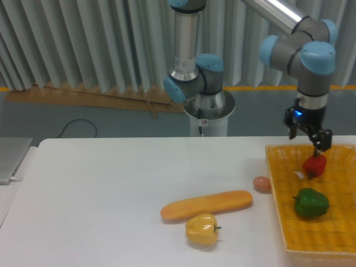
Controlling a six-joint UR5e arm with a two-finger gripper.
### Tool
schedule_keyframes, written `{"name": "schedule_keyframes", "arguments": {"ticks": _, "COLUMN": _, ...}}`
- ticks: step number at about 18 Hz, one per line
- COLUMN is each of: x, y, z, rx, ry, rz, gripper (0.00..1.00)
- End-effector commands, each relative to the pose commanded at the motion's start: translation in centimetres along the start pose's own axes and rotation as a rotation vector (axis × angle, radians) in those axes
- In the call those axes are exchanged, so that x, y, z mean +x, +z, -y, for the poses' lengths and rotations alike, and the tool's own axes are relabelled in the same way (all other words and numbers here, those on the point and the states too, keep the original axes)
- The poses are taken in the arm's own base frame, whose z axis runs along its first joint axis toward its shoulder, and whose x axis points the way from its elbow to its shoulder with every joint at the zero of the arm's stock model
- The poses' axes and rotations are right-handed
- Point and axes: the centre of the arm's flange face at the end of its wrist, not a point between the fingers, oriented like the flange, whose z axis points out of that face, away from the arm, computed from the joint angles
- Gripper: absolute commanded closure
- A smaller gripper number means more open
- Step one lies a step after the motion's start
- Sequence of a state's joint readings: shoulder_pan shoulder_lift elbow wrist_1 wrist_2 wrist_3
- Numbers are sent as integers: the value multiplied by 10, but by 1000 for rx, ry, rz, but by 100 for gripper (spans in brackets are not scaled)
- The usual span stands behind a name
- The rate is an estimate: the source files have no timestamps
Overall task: Place the red pepper on the table
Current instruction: 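Lower the gripper over the red pepper in the basket, then close the gripper on the red pepper's stem end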
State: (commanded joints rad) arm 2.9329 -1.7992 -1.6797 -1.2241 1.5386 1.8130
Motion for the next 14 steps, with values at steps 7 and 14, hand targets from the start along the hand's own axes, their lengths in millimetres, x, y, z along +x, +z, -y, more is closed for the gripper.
{"name": "schedule_keyframes", "arguments": {"ticks": 7, "x": 12, "y": 30, "z": 14, "rx": 5, "ry": 58, "rz": -57, "gripper": 0}}
{"name": "schedule_keyframes", "arguments": {"ticks": 14, "x": 15, "y": 33, "z": -1, "rx": 0, "ry": 81, "rz": -69, "gripper": 0}}
